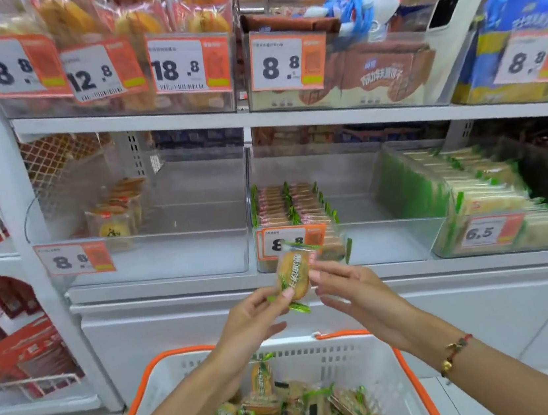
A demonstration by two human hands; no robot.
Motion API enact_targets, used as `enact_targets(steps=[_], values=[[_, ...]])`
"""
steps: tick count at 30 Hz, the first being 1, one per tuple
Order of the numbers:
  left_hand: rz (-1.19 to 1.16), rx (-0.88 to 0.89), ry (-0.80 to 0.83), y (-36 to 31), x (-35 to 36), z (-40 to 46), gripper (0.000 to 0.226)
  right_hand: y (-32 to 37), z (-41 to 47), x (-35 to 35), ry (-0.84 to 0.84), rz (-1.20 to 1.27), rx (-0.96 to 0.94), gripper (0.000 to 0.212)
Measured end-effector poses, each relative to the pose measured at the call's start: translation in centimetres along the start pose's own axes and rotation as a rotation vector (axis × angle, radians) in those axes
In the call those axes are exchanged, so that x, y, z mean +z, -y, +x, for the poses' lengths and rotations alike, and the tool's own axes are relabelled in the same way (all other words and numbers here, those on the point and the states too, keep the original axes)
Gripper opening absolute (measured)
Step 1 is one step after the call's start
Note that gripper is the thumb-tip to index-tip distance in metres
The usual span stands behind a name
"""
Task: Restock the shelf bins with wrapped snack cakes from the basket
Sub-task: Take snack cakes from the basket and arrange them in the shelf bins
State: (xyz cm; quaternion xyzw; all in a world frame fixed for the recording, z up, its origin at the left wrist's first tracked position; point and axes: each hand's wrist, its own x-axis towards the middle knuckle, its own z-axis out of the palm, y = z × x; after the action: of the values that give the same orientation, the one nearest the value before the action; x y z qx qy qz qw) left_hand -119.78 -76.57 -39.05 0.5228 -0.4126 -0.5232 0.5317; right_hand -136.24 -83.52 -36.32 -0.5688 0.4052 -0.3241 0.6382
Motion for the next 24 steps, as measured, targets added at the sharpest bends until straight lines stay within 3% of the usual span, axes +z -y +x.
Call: enact_targets(steps=[3, 8, 11, 14, 18, 21, 24], values=[[0.097, -0.049, -0.003, 1.2, 0.6, -0.4, 0.031, -0.7, 0.1, 0.7, 0.001, -0.082, -0.025, 0.019], [0.162, 0.084, -0.122, 0.9, 1.3, 0.0, 0.006, -1.0, -0.2, 1.4, 0.008, -0.152, -0.087, 0.024], [0.356, 0.194, -0.148, -1.0, 0.5, 0.9, 0.023, 0.0, 0.5, 0.7, -0.067, -0.16, -0.199, 0.027], [0.354, 0.399, -0.336, -3.3, -1.0, 1.8, 0.038, 1.9, 1.5, -1.0, -0.101, -0.173, -0.281, 0.03], [0.371, 0.583, -0.506, -6.8, -3.3, 5.4, 0.027, 4.7, 3.9, -4.1, -0.155, -0.295, -0.396, 0.03], [0.526, 0.549, -0.507, -9.6, -4.0, 9.7, 0.03, 6.7, 7.8, -5.6, -0.231, -0.391, -0.432, 0.026], [0.702, 0.422, -0.389, -10.2, -4.6, 13.9, 0.049, 8.5, 13.2, -5.9, -0.263, -0.534, -0.452, 0.026]])
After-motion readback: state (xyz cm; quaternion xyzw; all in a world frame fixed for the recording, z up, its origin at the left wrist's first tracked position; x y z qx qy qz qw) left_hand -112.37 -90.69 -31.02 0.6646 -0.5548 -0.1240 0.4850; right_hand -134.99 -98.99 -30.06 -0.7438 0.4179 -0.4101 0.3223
